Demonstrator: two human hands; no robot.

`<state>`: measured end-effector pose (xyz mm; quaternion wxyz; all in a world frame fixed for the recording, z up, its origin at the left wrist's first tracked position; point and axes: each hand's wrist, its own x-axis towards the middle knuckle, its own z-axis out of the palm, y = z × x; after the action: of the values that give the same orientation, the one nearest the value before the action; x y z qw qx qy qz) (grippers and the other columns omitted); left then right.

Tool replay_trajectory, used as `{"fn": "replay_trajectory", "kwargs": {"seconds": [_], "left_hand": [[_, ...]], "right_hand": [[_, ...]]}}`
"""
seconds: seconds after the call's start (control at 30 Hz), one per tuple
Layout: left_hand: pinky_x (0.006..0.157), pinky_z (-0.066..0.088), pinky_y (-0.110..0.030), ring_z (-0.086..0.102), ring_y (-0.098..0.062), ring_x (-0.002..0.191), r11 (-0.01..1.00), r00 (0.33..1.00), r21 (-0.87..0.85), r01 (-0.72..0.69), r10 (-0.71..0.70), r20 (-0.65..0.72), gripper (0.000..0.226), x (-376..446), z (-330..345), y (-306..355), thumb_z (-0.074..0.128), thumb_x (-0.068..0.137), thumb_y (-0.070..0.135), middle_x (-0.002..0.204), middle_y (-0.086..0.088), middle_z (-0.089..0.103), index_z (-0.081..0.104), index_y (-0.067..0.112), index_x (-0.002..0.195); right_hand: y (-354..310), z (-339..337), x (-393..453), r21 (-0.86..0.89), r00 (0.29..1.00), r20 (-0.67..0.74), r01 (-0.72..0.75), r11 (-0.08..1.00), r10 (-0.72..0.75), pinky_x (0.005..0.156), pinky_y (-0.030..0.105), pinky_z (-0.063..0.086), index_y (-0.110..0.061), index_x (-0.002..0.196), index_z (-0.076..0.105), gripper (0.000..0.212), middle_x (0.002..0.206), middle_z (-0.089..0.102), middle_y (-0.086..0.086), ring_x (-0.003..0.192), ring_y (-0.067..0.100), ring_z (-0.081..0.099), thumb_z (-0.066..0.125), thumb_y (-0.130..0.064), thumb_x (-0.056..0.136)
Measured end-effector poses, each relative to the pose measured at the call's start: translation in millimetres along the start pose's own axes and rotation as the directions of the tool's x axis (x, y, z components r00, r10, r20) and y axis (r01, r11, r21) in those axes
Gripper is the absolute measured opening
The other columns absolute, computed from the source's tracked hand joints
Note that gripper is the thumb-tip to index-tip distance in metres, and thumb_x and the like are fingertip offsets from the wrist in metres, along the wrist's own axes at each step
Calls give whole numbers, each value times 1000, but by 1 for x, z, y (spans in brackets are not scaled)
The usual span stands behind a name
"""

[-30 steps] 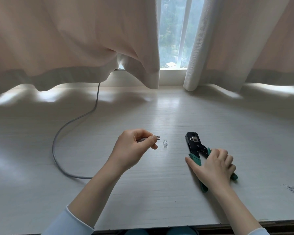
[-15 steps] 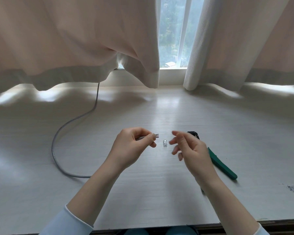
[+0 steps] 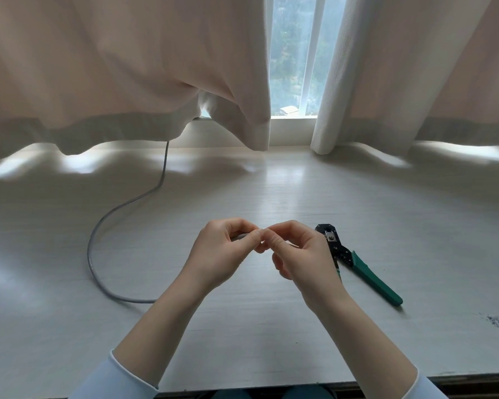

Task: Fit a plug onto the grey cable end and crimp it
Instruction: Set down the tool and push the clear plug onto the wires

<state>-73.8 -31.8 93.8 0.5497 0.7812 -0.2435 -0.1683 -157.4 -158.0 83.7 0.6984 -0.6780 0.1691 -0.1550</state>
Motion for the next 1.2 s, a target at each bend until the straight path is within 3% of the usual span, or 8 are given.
{"fn": "replay_trajectory", "kwargs": {"seconds": [0.1, 0.2, 0.47, 0.57, 0.73, 0.93, 1.1, 1.2], "left_hand": [[61, 45, -26, 63, -5, 65, 1000, 1000, 10, -7, 7, 7, 16, 0, 0, -2, 68, 86, 32, 70, 7, 74, 73, 23, 74], [52, 37, -12, 56, 5, 53, 999, 1000, 27, -20, 20, 6, 15, 0, 1, -4, 67, 87, 32, 69, 9, 74, 73, 22, 76], [69, 52, -40, 66, -8, 74, 987, 998, 155, -46, 52, -34, 13, -1, 4, -4, 64, 85, 39, 69, 18, 71, 67, 31, 76], [74, 52, -44, 67, -13, 77, 991, 999, 125, -47, 48, -9, 17, -1, 4, -3, 60, 81, 43, 68, 16, 71, 68, 28, 78], [66, 44, -23, 64, 1, 70, 998, 997, 31, -57, 56, 44, 14, 1, 1, -6, 63, 84, 34, 70, 10, 72, 70, 23, 80], [66, 44, -26, 64, -1, 70, 998, 998, 11, -54, 54, 43, 19, 2, 2, -6, 61, 80, 38, 69, 10, 73, 71, 22, 81], [59, 38, -22, 59, 1, 61, 999, 999, 21, -41, 41, 6, 17, 2, 5, -6, 61, 79, 37, 68, 9, 72, 71, 23, 79], [59, 39, -20, 60, 1, 61, 999, 999, 18, -40, 40, -6, 13, 2, 7, -7, 65, 83, 29, 66, 8, 72, 71, 20, 78]], "right_hand": [[-1, -1, 2, -19, 1000, -8, 2, 1000, -2, 43, 17, 36, -9, 79, 65, 13, 73, 70, 6, 50, 12, 47, 68, -19, 87], [0, 1, 4, -163, 997, -44, 62, 985, -70, 46, 19, 39, -10, 77, 62, 14, 62, 63, -7, 50, 10, 51, 64, -16, 89], [5, 1, 5, -639, 949, 139, 305, 706, -283, 54, 31, 27, -18, 80, 37, 19, 57, 38, -10, 51, 13, 35, 40, -19, 98], [6, -1, 6, -572, 955, 155, 296, 765, -254, 52, 32, 28, -20, 76, 37, 22, 54, 38, -10, 50, 13, 34, 40, -17, 98], [6, -7, 12, -280, 975, 169, 189, 941, -146, 51, 38, 38, -18, 74, 44, 19, 61, 46, -3, 52, 17, 44, 42, -17, 93], [5, -10, 14, -362, 958, 204, 265, 894, -202, 50, 48, 40, -18, 76, 44, 18, 68, 48, 21, 54, 34, 43, 43, -21, 94], [9, -12, 14, -452, 947, 233, 305, 838, -219, 50, 44, 35, -17, 80, 43, 18, 57, 45, 4, 52, 19, 38, 41, -16, 98], [11, -13, 15, -433, 952, 233, 285, 855, -200, 51, 45, 36, -18, 80, 43, 19, 58, 45, 5, 53, 20, 39, 41, -17, 98]]}}
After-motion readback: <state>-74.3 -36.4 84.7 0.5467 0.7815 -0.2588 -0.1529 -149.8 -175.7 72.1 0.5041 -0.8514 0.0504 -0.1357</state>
